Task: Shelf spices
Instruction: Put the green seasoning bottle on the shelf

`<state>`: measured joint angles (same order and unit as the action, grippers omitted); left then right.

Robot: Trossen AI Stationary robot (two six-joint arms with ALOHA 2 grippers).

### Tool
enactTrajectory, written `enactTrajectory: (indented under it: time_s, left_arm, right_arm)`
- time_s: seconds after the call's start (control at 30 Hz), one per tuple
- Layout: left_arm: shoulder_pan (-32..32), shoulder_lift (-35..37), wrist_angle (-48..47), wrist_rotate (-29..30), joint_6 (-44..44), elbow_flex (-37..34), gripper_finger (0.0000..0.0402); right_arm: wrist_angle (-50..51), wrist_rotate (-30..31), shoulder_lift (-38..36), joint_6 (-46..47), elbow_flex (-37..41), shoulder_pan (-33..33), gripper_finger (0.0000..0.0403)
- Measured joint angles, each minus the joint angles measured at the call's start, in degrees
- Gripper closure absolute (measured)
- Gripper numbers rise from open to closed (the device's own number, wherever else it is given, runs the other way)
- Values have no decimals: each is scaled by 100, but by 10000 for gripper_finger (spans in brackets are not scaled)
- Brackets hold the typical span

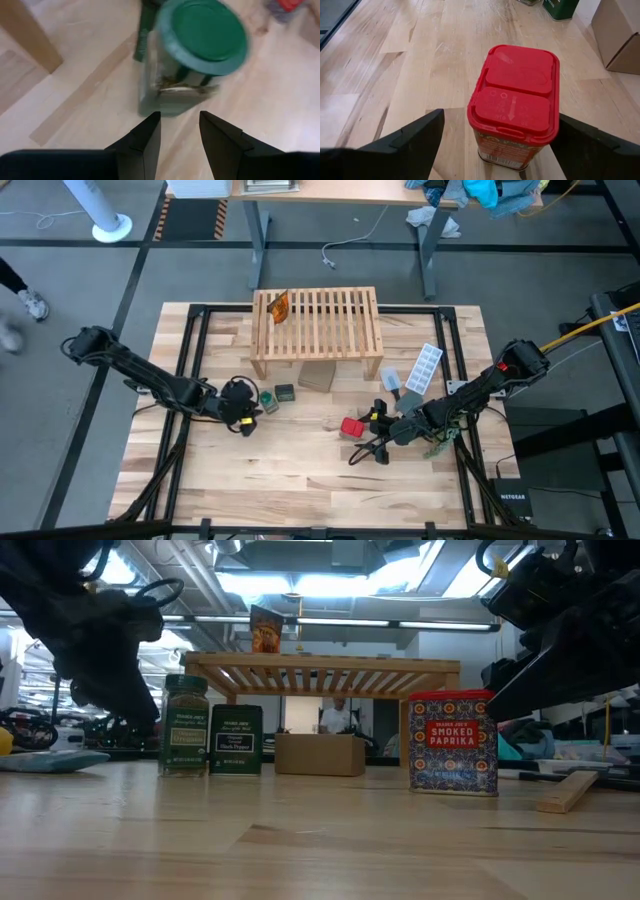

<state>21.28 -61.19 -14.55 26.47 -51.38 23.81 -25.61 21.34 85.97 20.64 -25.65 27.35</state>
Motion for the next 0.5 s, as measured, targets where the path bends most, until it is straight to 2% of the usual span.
enactTrajectory:
  time_s: [0.3, 0.5]
  left_arm:
    - [-122, -652, 43, 121, -179, 0, 274]
    - [-120, -727, 191, 121, -91, 0, 274]
  right_arm:
    - [10, 0, 1, 0, 0, 0, 61]
    - [3, 0, 2, 1, 0, 0, 61]
